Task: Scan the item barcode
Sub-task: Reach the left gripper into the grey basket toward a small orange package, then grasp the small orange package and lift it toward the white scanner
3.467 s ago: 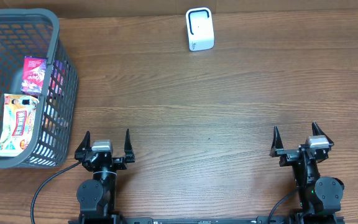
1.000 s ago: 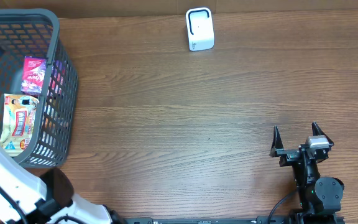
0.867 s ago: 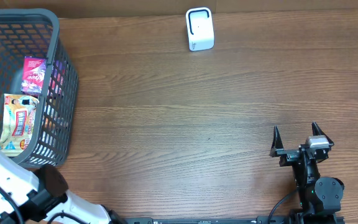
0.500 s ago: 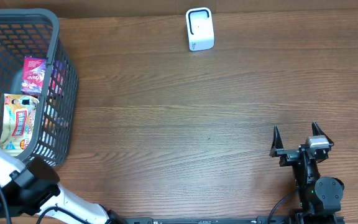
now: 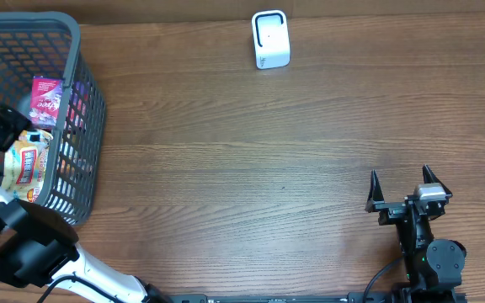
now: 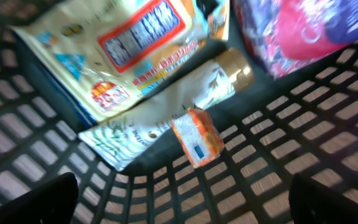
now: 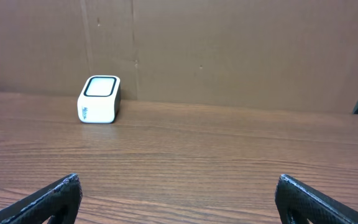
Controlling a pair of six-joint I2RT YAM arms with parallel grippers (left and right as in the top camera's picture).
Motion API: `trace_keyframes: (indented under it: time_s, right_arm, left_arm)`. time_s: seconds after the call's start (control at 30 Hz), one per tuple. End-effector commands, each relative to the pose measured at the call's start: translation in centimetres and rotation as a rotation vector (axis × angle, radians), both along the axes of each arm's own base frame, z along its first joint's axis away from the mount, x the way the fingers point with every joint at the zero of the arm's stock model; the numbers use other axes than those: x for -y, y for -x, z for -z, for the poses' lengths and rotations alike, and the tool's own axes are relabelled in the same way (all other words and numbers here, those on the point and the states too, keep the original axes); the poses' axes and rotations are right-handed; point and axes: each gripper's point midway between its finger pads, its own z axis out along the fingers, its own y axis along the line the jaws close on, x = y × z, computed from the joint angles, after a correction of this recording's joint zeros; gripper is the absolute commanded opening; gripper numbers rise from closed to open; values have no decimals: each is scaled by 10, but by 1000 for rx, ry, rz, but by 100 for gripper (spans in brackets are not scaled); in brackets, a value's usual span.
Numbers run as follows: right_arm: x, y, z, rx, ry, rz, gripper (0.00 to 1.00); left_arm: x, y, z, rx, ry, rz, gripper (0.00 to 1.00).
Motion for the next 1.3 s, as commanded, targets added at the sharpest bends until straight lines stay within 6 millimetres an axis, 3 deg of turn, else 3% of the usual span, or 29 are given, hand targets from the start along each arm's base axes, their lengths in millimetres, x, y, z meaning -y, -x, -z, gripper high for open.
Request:
trace_keyframes:
  time_s: [0.0,0.23,0.6,0.63,0.77,0.9,0.93,1.0,1.13,1.27]
  right_arm:
    - [-1,0,1,5,0,-2,100]
    - [-1,0,1,5,0,-2,100]
    - [-1,0,1,5,0,-2,100]
    - [-1,0,1,5,0,-2,100]
    - [-1,0,1,5,0,-2,100]
    - [-1,0,1,5,0,-2,100]
    - [-1,0,1,5,0,-2,100]
    - [-1,0,1,5,0,-2,100]
    - [-1,0,1,5,0,-2,100]
    - [-1,0,1,5,0,-2,100]
  left_arm:
    - [17,-3,25,-1,103,42,100]
    - [39,-1,75,-57,179,83,100]
    - [40,-12,112,-28,154,105,100]
    - [39,-13,113,-23,149,105,96]
    - [38,-15,113,-16,144,105,66]
    - [38,-15,113,-16,143,105,43]
    - [38,-15,113,-16,143,105,33]
    - [38,-15,113,-17,144,106,4]
    - [37,-16,111,-11,145,105,4]
    - [32,-25,90,48,155,94,4]
